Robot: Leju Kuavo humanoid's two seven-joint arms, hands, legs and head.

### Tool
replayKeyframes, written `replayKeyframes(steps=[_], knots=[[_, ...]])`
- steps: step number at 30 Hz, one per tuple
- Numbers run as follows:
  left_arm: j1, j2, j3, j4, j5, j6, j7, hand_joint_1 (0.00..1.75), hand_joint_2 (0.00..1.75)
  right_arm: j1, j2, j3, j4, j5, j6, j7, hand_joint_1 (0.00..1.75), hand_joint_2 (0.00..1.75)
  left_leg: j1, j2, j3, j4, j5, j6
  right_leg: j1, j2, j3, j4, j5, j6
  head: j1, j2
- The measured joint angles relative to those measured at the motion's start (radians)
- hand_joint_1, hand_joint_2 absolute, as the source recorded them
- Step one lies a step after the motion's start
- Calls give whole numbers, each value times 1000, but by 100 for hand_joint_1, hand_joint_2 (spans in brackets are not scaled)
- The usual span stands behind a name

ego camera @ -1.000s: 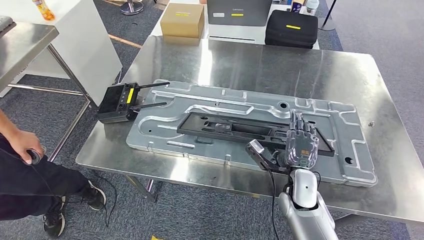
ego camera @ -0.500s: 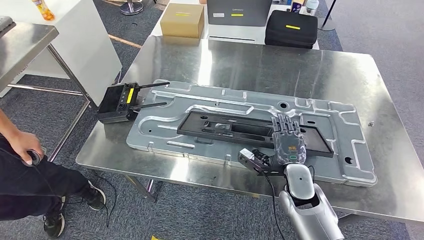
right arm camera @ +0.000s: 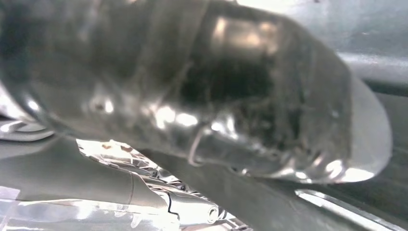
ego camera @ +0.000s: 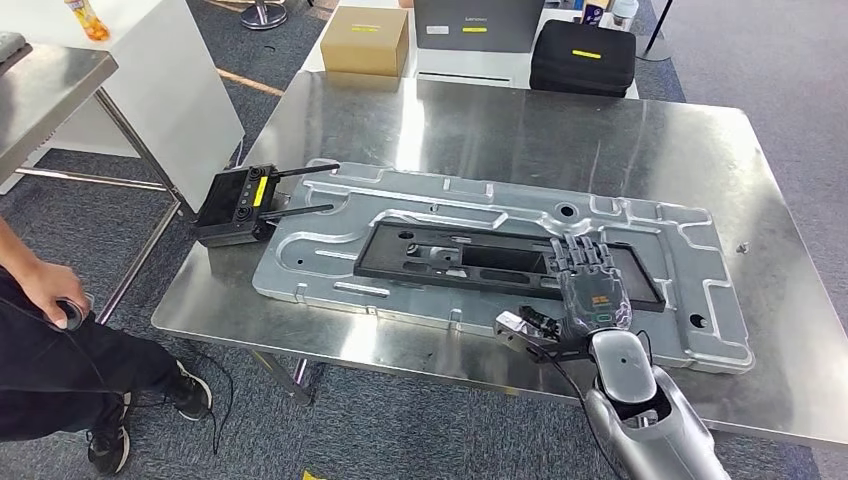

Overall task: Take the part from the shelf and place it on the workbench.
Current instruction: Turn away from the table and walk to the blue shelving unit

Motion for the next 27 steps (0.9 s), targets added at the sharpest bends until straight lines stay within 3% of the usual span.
replayKeyframes(steps=[7,13,15,17,19,22,27], knots=[[8,2,16,0,22,17,-6,0,0,100,-67,-3,-124,-13,-27,7,0,0,0,0,0,0,0,0,0,0,0,-1,0,0,0,0],[17,6,32,-2,46,29,-15,0,0,243,-124,-45,-279,-9,-64,3,0,0,0,-1,-1,0,-1,1,0,-1,0,-1,0,0,0,0],[20,7,39,-3,51,33,-17,0,0,304,-138,-75,-338,-13,-111,-12,0,0,0,-1,-1,0,-1,1,0,-2,0,-2,0,0,0,0],[21,8,45,-4,55,37,-22,0,0,364,-136,-108,-396,-26,-229,-50,0,0,0,-1,-2,0,-2,2,0,-2,0,-2,0,0,0,0],[22,9,46,-5,56,40,-27,0,0,413,-110,-136,-449,-48,-397,-104,0,0,0,-1,-2,-1,-2,2,0,-1,0,-2,0,0,0,0],[22,9,46,-5,44,43,-34,0,0,458,-28,-171,-530,-91,-604,-216,0,0,0,0,-2,-1,-2,2,1,0,0,-2,0,0,0,0],[20,9,44,-5,29,55,-34,0,0,514,196,-273,-640,-349,-671,-652,0,0,1,0,-1,-1,-2,2,3,0,1,-2,-1,0,0,0]])
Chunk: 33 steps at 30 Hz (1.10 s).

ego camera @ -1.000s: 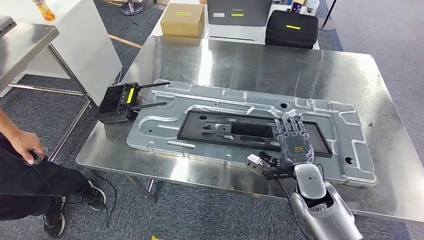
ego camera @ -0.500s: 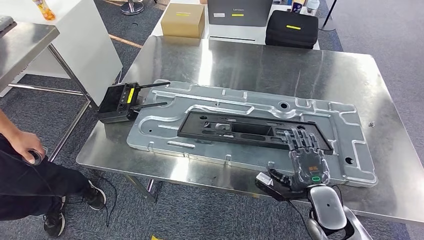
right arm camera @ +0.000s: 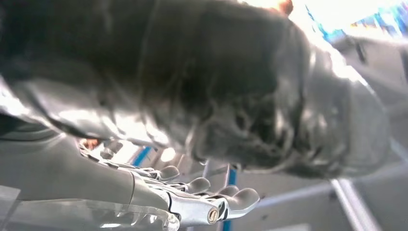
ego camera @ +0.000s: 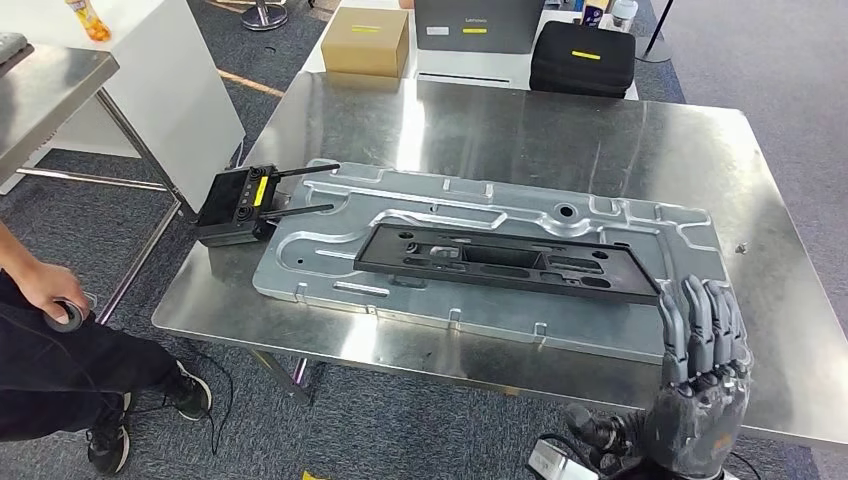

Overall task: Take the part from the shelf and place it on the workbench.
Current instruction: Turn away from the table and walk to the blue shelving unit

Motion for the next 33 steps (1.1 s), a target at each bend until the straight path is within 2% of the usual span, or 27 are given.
replayKeyframes(steps=[3,8,12,18,20,22,24,27,28,29,30,31,33], knots=[[-3,0,-2,0,-3,7,0,0,0,27,104,-38,-17,-172,-2,-175,0,0,0,0,0,0,0,0,0,0,1,0,0,0,0,0],[-7,0,-3,0,-5,16,6,0,0,58,207,-65,-35,-283,-5,-300,0,0,0,0,1,0,0,-1,0,0,1,0,0,0,0,0],[-9,0,-3,0,-5,19,17,0,0,75,246,-77,-41,-296,-6,-314,0,0,0,0,0,0,0,0,-1,0,1,-1,0,0,0,0],[-8,1,-8,0,-4,30,26,0,0,86,260,-81,-36,-295,-6,-293,0,0,-2,0,-2,8,-3,6,-7,1,2,-4,3,4,0,0],[-8,2,-10,0,-4,33,30,0,0,87,260,-81,-33,-294,-6,-287,0,0,-3,0,-4,8,-3,9,-8,1,3,-7,5,8,0,0],[-8,2,-12,0,-4,35,34,0,0,88,260,-82,-32,-294,-6,-282,0,0,1,2,1,-7,7,17,-6,1,6,-10,6,15,0,0],[-8,1,-14,0,-5,36,34,0,0,89,260,-82,-31,-294,-6,-277,0,0,9,5,11,-28,22,27,-4,0,-9,30,-23,20,1,0],[-7,1,-18,0,-6,37,34,0,0,92,260,-82,-25,-294,-7,-269,0,0,11,8,12,-33,28,32,-7,0,-93,205,-107,25,1,0],[-6,1,-19,0,-6,37,34,0,0,94,260,-82,-22,-294,-7,-268,0,0,12,8,12,-32,27,31,-8,-1,-114,244,-114,27,1,0],[-6,1,-20,0,-6,37,34,0,0,95,260,-83,-20,-294,-7,-267,0,0,12,8,12,-30,25,28,-10,-1,-118,247,-100,29,1,0],[-6,1,-21,0,-6,37,34,0,0,95,260,-83,-18,-294,-7,-266,0,0,14,7,13,-26,22,24,-12,-1,-101,207,-67,31,1,0],[-6,1,-22,0,-6,37,34,0,0,95,260,-83,-17,-294,-7,-265,0,0,16,5,14,-21,17,18,-15,-2,-71,138,-29,32,1,0],[-7,2,-23,0,-6,38,34,0,0,95,260,-83,-15,-295,-7,-263,0,0,16,3,10,-8,5,4,-15,1,-20,29,10,27,1,0]])
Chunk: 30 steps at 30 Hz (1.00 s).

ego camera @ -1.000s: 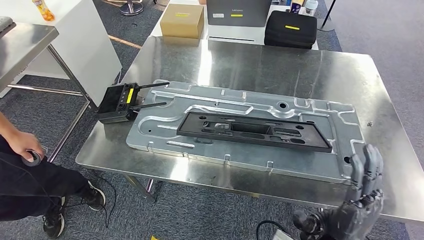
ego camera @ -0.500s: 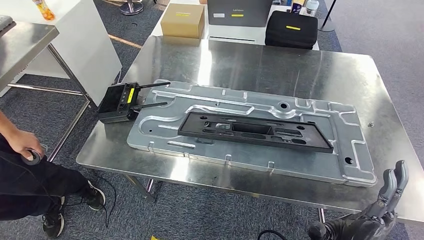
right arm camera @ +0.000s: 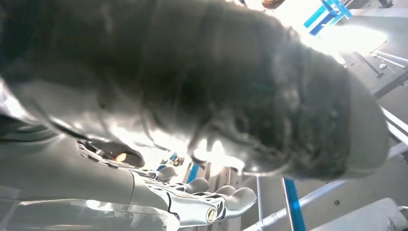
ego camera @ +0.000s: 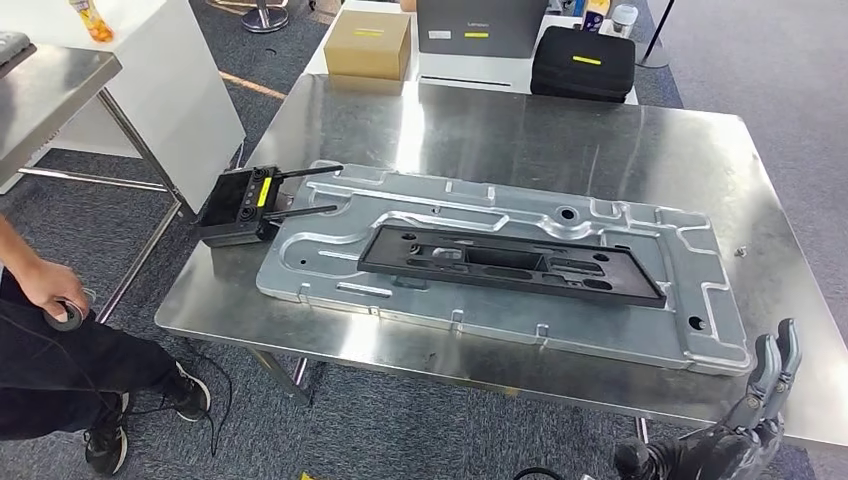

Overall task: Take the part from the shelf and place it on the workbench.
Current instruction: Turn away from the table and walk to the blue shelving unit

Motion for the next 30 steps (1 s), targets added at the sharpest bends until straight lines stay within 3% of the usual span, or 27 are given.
replayKeyframes(steps=[4,6,9,10,11,12,15,17,20,22,25,26,27,28,30], knots=[[-1,1,-2,0,-2,1,2,0,0,3,0,0,4,-8,0,9,0,0,-1,-1,-4,7,-8,-21,8,4,4,-21,-1,-34,-1,0],[-1,1,-3,0,-4,1,4,0,0,3,0,0,5,-13,0,12,0,0,2,0,-19,46,-39,-28,8,2,3,-25,2,-50,-1,0],[0,1,-4,0,-5,0,8,0,0,4,0,0,8,-15,0,14,0,0,3,1,-106,234,-140,-32,13,-3,-2,-26,5,-61,-1,0],[1,1,-4,0,-5,-1,9,0,0,4,0,0,10,-16,0,14,0,0,3,1,-132,289,-158,-31,17,-4,-4,-26,6,-62,-1,0],[1,1,-4,0,-5,-2,10,0,0,4,0,0,12,-17,0,15,0,0,2,1,-142,310,-155,-28,20,-4,-5,-25,6,-64,-1,0],[2,1,-4,0,-5,-5,10,0,0,5,0,0,13,-18,0,16,0,0,1,1,-133,289,-132,-23,23,-4,-4,-25,7,-64,-1,0],[1,1,-4,0,-6,-9,10,0,0,5,0,0,15,-19,0,21,0,0,-9,2,-35,82,-30,2,28,-3,0,-25,9,-62,0,0],[0,0,-5,0,-6,-11,9,0,0,6,-1,0,16,-19,0,25,0,0,-18,4,-7,14,-9,10,27,-4,0,-26,14,-53,-1,0],[2,-1,-5,0,-6,-12,10,0,0,7,-1,-1,17,-19,0,29,0,0,-19,5,-9,-1,9,16,24,-4,-1,-31,20,-34,-2,0],[2,-2,-5,0,-6,-13,10,0,0,8,-2,-1,17,-19,0,29,0,0,-13,8,-11,-14,25,26,24,-3,-19,9,-18,-23,-1,0],[3,-3,-5,0,-6,-15,10,0,0,10,-3,-1,18,-19,0,29,0,0,-13,12,-28,-12,36,34,19,-3,-92,191,-121,-11,0,0],[4,-3,-5,0,-6,-17,10,0,0,11,-3,-1,19,-19,0,29,0,0,-13,13,-33,-8,37,33,18,-3,-105,230,-133,-8,0,0],[5,-3,-5,0,-6,-18,10,0,0,12,-4,-1,19,-20,0,29,0,0,-13,13,-37,-5,38,33,16,-3,-98,231,-125,-6,0,0],[6,-3,-5,0,-6,-19,10,0,0,13,-4,0,19,-21,0,29,0,0,-13,13,-39,-2,38,32,15,-4,-72,192,-99,-5,0,0],[5,-3,-5,0,-6,-19,10,0,0,13,-4,0,20,-24,0,27,0,0,-15,13,-41,6,36,27,14,-4,8,53,-44,-9,0,0]])
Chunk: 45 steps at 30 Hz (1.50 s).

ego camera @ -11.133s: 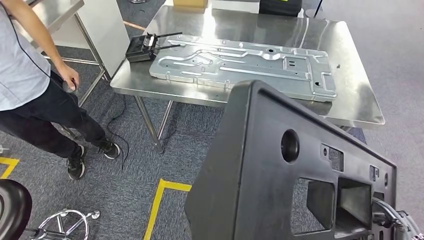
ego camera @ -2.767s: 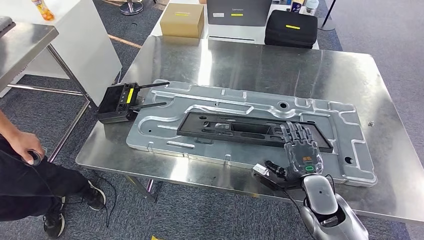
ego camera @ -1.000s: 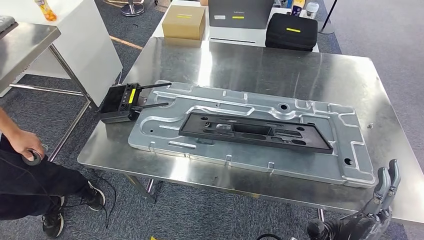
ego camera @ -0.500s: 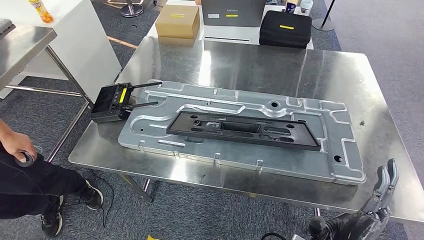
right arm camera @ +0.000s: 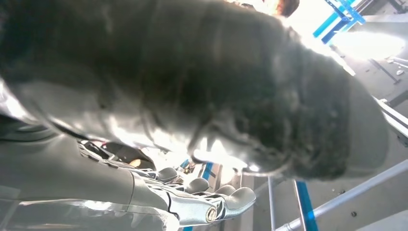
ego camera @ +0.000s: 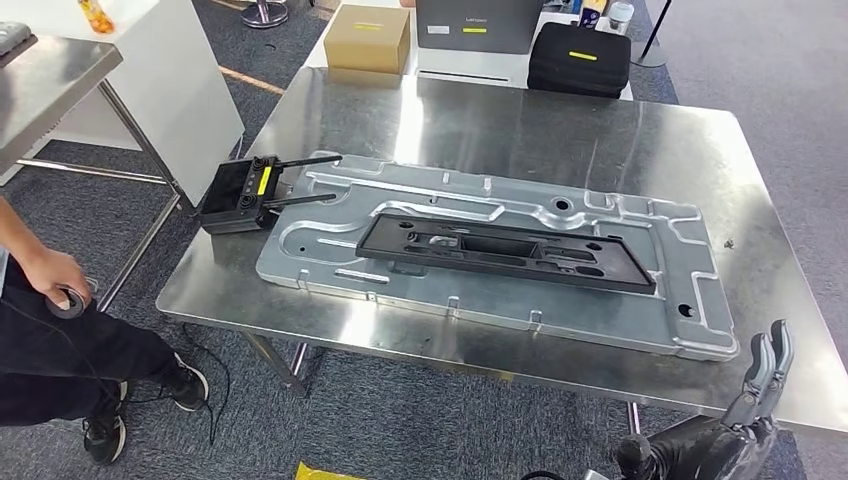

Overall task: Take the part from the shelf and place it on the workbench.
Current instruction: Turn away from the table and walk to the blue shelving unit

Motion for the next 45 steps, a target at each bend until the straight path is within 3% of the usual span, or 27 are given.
replayKeyframes(steps=[2,6,8,10,11,12,13,15,17,21,23,25,26,27,28,31,33,35,37,40,41,42,43,45], knots=[[-1,0,0,0,0,0,0,0,0,1,0,0,0,-4,0,-3,0,0,-4,-1,-4,8,-2,-9,3,1,41,-83,20,-11,0,0],[-2,1,0,0,0,2,0,0,0,5,0,-1,0,-10,0,-6,0,0,-3,-2,-14,24,-13,-31,2,1,36,-97,30,-38,-1,0],[-2,1,0,0,0,2,0,0,0,5,1,-1,0,-13,0,-9,0,0,1,-3,-48,104,-72,-41,-1,-2,30,-102,39,-51,-2,0],[0,1,0,0,0,2,0,0,0,7,1,-1,0,-16,0,-12,0,0,4,-3,-100,232,-141,-48,0,-4,18,-101,45,-55,-2,0],[0,1,0,0,0,2,0,0,0,7,1,-1,0,-17,0,-13,0,0,5,-3,-115,274,-155,-50,0,-4,12,-98,48,-55,-2,0],[1,1,0,0,-1,2,0,0,0,8,1,-1,0,-18,0,-13,0,0,6,-3,-113,282,-151,-51,0,-5,8,-96,50,-53,-2,0],[2,1,0,0,-1,2,0,0,0,8,1,-1,0,-18,0,-14,0,0,7,-3,-92,251,-128,-50,0,-4,5,-95,51,-52,-2,0],[1,2,0,0,-1,2,0,0,0,8,1,-1,0,-19,0,-14,0,0,8,-3,-13,113,-71,-44,0,-4,4,-92,54,-47,-2,0],[-1,2,0,0,-2,3,0,0,0,9,1,-1,0,-21,0,-14,0,0,4,-4,34,15,-43,-37,3,-4,1,-89,59,-37,-2,0],[1,2,0,0,-2,3,1,0,0,10,1,-1,0,-23,0,-14,0,0,2,-3,29,-5,-24,-13,3,-3,-6,-87,62,-10,-1,0],[-1,2,0,0,-2,3,1,0,0,11,1,-1,0,-23,0,-14,0,0,4,0,20,-12,-8,3,1,-2,-34,-20,6,-2,-1,0],[0,2,0,0,-3,3,0,0,0,12,1,-1,0,-24,0,-14,0,0,1,2,6,-10,1,11,1,-1,-84,109,-73,3,0,0],[0,2,0,0,-3,3,0,0,0,13,1,-1,0,-25,0,-14,0,0,-1,3,0,-9,4,12,1,-1,-101,160,-95,5,-1,0],[1,2,0,0,-3,3,1,0,0,13,1,-1,0,-25,0,-14,0,0,-3,3,-6,-7,7,12,1,-1,-100,178,-96,4,-1,0],[1,2,0,0,-3,3,1,0,0,14,1,-1,0,-26,0,-14,0,0,-4,3,-10,-5,8,12,2,-1,-80,156,-80,2,-1,0],[1,2,0,0,-2,3,0,0,0,14,1,-1,0,-27,0,-14,0,0,-8,2,-15,4,11,7,8,-2,39,-43,-6,-15,-1,0],[0,1,0,0,-2,3,0,0,0,14,1,-1,0,-29,0,-14,0,0,-11,2,-20,8,14,-2,13,-2,68,-105,6,-25,-1,0],[0,2,0,0,-2,3,0,0,0,16,1,-1,0,-31,0,-14,0,0,-12,2,-23,7,19,-13,13,-2,64,-109,15,-33,-1,0],[0,2,0,0,-1,3,0,0,0,16,1,-1,0,-33,0,-16,0,0,-11,1,-33,30,-3,-26,6,-4,59,-117,27,-45,-2,0],[1,2,0,0,0,3,0,0,0,16,3,-2,0,-35,0,-17,0,0,-3,-1,-97,190,-111,-42,4,-9,42,-120,43,-55,-3,0],[2,3,0,0,0,3,0,0,0,17,4,-2,0,-35,0,-17,0,0,0,-1,-117,247,-138,-46,4,-9,34,-119,47,-55,-3,0],[2,3,0,0,0,3,0,0,0,17,4,-2,0,-36,0,-17,0,0,3,-1,-124,277,-146,-50,4,-10,27,-117,50,-53,-3,0],[3,3,0,0,0,3,0,0,0,17,4,-2,0,-38,0,-18,0,0,6,-1,-111,267,-135,-52,3,-10,21,-114,54,-51,-3,0],[3,4,0,0,1,3,-1,0,0,17,5,-2,0,-41,0,-24,0,0,11,-1,-33,144,-79,-54,1,-9,11,-104,57,-46,-3,0]])
